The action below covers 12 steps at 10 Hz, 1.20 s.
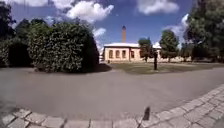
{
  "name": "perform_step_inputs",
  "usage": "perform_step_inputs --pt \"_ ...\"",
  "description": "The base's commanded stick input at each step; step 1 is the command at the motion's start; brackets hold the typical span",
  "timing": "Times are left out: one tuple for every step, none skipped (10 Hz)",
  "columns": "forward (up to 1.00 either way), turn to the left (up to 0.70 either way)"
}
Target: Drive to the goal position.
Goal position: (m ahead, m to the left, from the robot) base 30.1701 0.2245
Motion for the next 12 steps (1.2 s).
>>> perform_step_inputs --pt "0.85 0.00" --pt "0.85 0.00" --pt "0.85 0.00" --pt "0.85 0.00" --pt "0.85 0.00" --pt "0.85 0.00" --pt "0.85 0.00" --pt "0.85 0.00" --pt "0.85 0.00" --pt "0.85 0.00" --pt "0.85 0.00" --pt "0.85 0.00"
